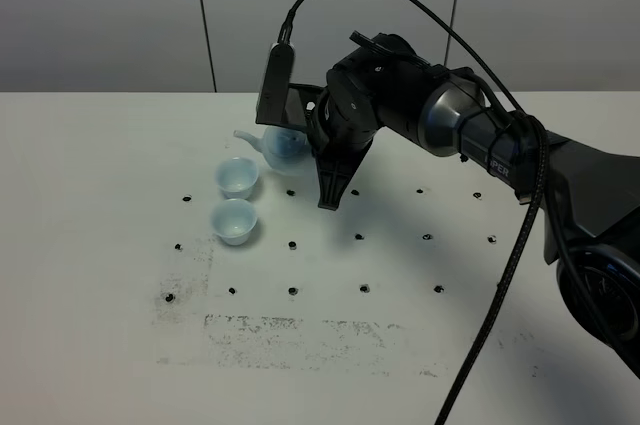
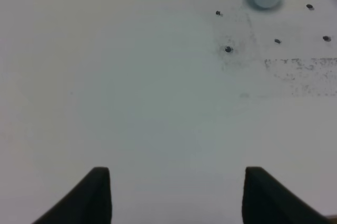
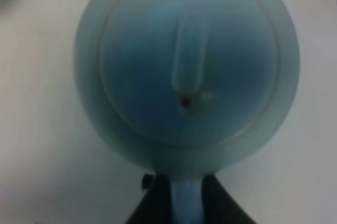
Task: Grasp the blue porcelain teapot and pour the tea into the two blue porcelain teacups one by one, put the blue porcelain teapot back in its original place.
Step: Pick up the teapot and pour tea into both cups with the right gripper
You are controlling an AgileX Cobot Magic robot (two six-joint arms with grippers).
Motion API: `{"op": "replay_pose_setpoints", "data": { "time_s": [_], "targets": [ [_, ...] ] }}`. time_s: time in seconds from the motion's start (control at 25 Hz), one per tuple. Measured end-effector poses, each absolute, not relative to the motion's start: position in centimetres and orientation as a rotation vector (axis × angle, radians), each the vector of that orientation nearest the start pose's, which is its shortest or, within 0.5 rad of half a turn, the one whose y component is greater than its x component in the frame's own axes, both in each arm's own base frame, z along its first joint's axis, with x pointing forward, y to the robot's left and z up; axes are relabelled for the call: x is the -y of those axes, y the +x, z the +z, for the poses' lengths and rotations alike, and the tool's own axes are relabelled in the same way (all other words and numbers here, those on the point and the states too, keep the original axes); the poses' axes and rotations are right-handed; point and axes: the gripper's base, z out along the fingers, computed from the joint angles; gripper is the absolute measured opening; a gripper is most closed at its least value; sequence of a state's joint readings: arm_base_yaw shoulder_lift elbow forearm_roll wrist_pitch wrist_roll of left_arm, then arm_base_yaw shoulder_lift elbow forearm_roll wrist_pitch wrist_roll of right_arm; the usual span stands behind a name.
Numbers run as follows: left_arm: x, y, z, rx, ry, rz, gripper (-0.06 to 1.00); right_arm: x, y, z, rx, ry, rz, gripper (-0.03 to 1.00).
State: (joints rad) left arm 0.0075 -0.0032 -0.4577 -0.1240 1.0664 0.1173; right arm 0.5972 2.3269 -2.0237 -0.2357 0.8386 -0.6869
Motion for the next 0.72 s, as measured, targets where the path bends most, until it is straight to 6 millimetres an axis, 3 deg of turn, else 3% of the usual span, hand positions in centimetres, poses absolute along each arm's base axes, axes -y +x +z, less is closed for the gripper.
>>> {"op": "replay_pose_setpoints", "data": {
  "time_s": [0.4,0.72],
  "targets": [
    [1.0,-0.1,26.5,-2.080,0.118,-0.074,0.51,-28.5,43.6,18.0,-1.881,-1.832,-0.520,0.04],
    [1.0,-0.1,26.5,-2.080,0.118,-0.074,0.51,-29.6,43.1,18.4,-1.754,-1.917,-0.662,0.04]
  ]
}}
